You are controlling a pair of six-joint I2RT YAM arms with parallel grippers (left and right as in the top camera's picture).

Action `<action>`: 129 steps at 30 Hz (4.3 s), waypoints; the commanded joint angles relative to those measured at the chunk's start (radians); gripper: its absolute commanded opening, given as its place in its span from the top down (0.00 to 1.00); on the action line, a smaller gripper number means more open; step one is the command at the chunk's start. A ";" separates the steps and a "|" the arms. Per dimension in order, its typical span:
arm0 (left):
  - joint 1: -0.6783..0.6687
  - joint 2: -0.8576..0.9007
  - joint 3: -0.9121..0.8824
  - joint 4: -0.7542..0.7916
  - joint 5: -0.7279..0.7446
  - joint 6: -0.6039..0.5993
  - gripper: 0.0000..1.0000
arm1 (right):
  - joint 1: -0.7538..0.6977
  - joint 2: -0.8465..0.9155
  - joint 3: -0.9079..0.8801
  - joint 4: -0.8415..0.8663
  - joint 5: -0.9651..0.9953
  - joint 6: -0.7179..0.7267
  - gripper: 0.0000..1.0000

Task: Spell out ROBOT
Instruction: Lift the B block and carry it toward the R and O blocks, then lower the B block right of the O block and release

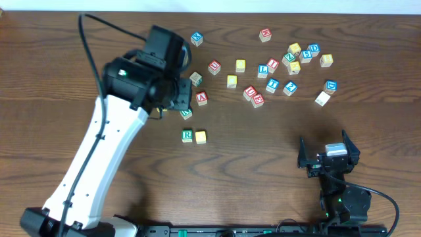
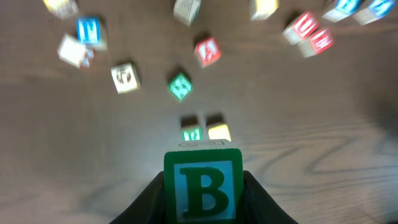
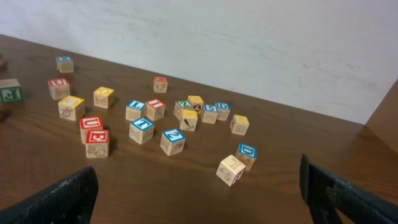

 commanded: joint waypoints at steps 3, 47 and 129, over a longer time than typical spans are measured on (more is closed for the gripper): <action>-0.067 -0.008 -0.191 0.095 -0.031 -0.135 0.93 | -0.003 -0.005 -0.001 -0.005 0.004 0.016 0.01; -0.500 0.154 -0.737 0.815 -0.240 -0.485 0.93 | -0.003 -0.005 -0.001 -0.005 0.004 0.016 0.01; -0.335 0.196 -0.744 0.802 -0.254 -0.208 0.92 | -0.003 -0.005 -0.001 -0.005 0.004 0.016 0.01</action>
